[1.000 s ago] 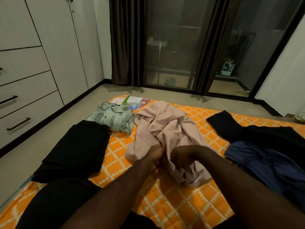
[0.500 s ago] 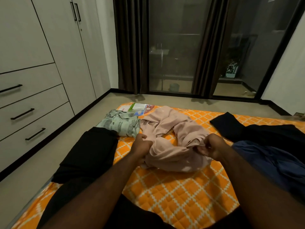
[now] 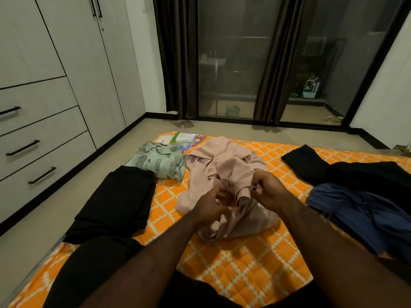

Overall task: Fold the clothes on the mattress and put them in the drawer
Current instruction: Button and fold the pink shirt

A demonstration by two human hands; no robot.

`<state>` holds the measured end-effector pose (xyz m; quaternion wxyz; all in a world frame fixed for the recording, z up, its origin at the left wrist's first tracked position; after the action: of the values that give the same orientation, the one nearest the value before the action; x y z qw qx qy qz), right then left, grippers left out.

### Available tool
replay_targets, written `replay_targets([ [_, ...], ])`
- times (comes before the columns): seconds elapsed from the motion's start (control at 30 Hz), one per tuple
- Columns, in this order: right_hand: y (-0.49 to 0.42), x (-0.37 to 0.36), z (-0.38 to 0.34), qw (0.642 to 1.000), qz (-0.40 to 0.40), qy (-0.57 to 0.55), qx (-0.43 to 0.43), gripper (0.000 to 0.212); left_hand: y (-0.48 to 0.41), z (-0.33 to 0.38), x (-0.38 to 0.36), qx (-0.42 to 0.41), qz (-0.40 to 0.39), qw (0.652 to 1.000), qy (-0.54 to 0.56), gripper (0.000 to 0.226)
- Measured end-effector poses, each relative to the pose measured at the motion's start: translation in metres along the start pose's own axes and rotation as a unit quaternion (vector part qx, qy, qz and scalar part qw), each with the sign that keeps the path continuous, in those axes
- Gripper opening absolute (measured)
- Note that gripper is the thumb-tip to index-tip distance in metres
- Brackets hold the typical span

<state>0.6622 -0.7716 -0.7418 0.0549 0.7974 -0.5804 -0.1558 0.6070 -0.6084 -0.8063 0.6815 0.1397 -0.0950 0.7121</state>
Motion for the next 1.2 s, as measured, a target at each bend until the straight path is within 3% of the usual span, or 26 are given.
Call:
replay_targets([
  [0.1,-0.001,-0.026,-0.001,0.998,-0.066,-0.018,0.016,0.032,0.004,0.003,-0.011,-0.013,-0.026,0.999,-0.034,0.049],
  [0.23,-0.009,-0.055,0.005,0.986,-0.151,0.047,0.046,0.017,0.000,-0.006,-0.001,-0.017,0.075,0.997,0.015,0.061],
  [0.3,-0.017,-0.056,0.009,0.986,-0.134,0.090,0.052,0.024,0.001,-0.006,0.010,-0.008,0.131,0.989,0.061,0.057],
  [0.37,-0.026,-0.046,0.005,0.979,-0.059,0.171,0.093,0.029,0.001,-0.007,0.021,0.016,0.166,0.980,0.112,0.043],
  [0.4,-0.028,-0.037,0.000,0.959,-0.011,0.258,0.119,0.032,0.001,-0.009,0.026,0.042,0.181,0.971,0.150,0.032],
  [0.43,-0.028,-0.029,-0.002,0.913,0.024,0.382,0.139,0.039,0.000,-0.012,0.030,0.060,0.187,0.961,0.196,0.024],
  [0.5,-0.032,-0.021,0.010,0.782,-0.004,0.612,0.118,0.063,-0.002,-0.014,0.045,0.067,0.222,0.941,0.247,0.020],
  [0.53,-0.032,-0.016,0.024,0.737,-0.035,0.670,0.080,0.071,0.000,-0.014,0.052,0.066,0.246,0.929,0.269,0.020],
  [0.57,-0.029,-0.010,0.037,0.712,-0.051,0.699,0.041,0.074,0.004,-0.013,0.056,0.071,0.263,0.911,0.311,0.023],
  [0.6,-0.029,-0.004,0.045,0.711,-0.052,0.702,0.011,0.070,0.007,-0.011,0.057,0.075,0.266,0.888,0.366,0.025],
  [0.7,-0.037,0.003,0.040,0.732,0.013,0.680,0.041,0.033,0.010,-0.012,0.058,0.083,0.270,0.856,0.433,0.022],
  [0.77,-0.042,0.002,0.028,0.733,0.052,0.672,0.092,0.040,0.011,-0.011,0.065,0.073,0.294,0.853,0.426,0.014],
  [0.87,-0.038,0.001,0.001,0.776,0.110,0.600,0.161,0.037,0.013,-0.009,0.084,0.065,0.351,0.847,0.393,0.018],
  [0.97,-0.031,0.009,-0.019,0.859,0.136,0.458,0.185,0.042,0.023,-0.011,0.104,0.110,0.412,0.871,0.244,0.045],
  [1.07,-0.018,0.002,-0.030,0.961,0.087,0.215,0.150,0.035,0.028,0.004,0.110,0.089,0.433,0.892,0.091,0.059],
  [1.13,-0.010,-0.006,-0.036,0.984,0.046,0.115,0.125,0.017,0.029,0.020,0.103,0.067,0.432,0.899,0.008,0.067],
  [1.2,-0.004,-0.013,-0.041,0.989,0.020,0.078,0.123,0.014,0.028,0.034,0.092,0.036,0.414,0.908,-0.051,0.062],
])
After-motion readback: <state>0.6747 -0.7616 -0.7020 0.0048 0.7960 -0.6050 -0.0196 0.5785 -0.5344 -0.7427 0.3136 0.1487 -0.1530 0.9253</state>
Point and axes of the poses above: each hand's wrist, its own y-axis away from the middle knuckle, its own x-axis out of the back of the hand, z = x × y, the point moved 8 cm from there along -y, towards the middle knuckle, and after that the axes turned 6 degrees about y, right-handed, at the moved point
